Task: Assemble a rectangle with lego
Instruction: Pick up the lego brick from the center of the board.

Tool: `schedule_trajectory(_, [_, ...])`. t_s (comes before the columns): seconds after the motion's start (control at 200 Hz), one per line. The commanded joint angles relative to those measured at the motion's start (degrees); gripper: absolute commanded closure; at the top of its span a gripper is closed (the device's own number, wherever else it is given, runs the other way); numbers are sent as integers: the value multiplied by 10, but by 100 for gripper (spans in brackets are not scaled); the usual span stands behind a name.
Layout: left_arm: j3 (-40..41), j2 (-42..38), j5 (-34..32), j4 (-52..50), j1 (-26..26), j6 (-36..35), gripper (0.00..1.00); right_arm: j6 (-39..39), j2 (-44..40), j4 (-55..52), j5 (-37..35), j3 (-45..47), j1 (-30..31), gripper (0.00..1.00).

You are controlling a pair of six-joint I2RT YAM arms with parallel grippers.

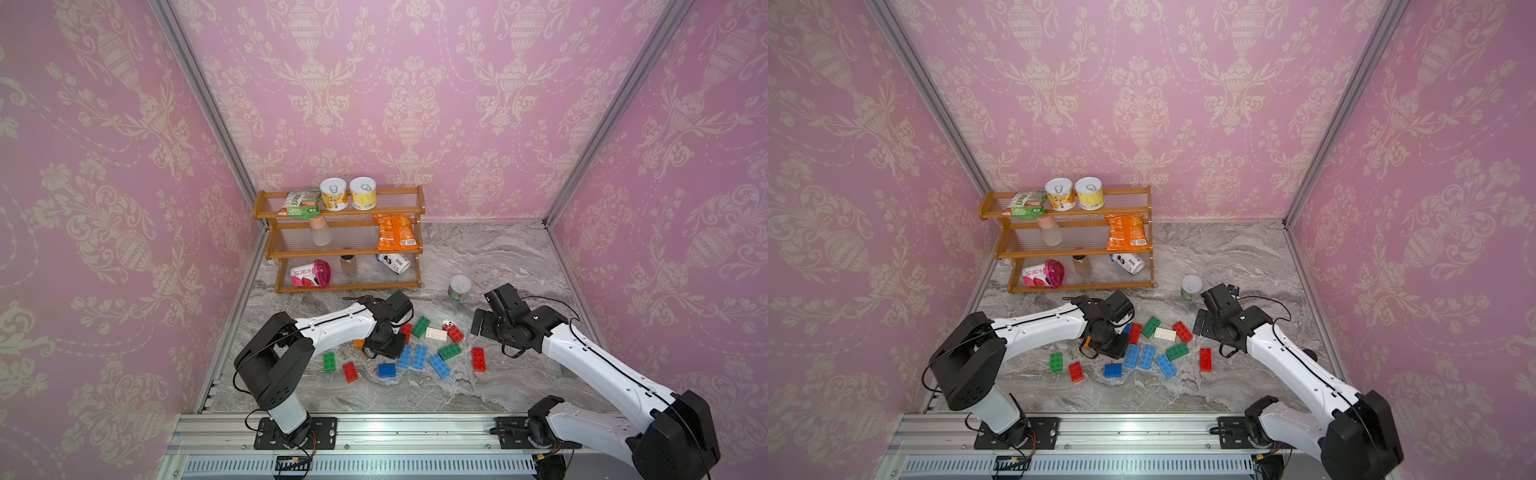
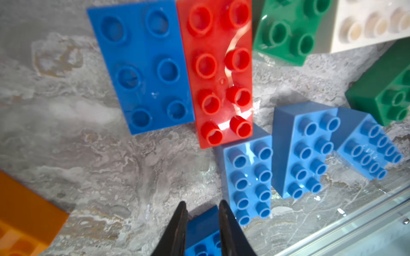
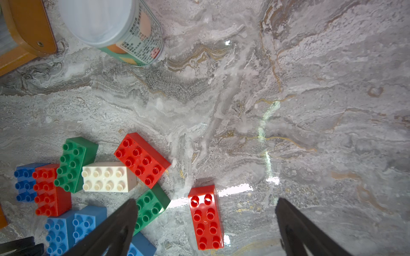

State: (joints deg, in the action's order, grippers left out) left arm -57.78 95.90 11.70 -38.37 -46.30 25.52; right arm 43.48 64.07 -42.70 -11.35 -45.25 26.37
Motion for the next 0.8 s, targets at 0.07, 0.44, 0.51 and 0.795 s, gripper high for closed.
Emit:
schedule_trajectory(0.07, [-18, 20, 24, 6, -28, -10, 76, -2, -11, -2, -2, 6, -3, 0])
schedule_trajectory(0.44, [-51, 36, 71, 49, -54, -60, 66, 1, -18, 12, 4, 8, -3, 0])
schedule_trajectory(0.51, [-61, 39, 71, 47, -57, -78, 62, 1, -18, 11, 4, 8, -4, 0])
schedule_trajectory(0.795, [-50, -17, -7, -3, -59, -243, 18, 1, -23, 11, -2, 11, -5, 0])
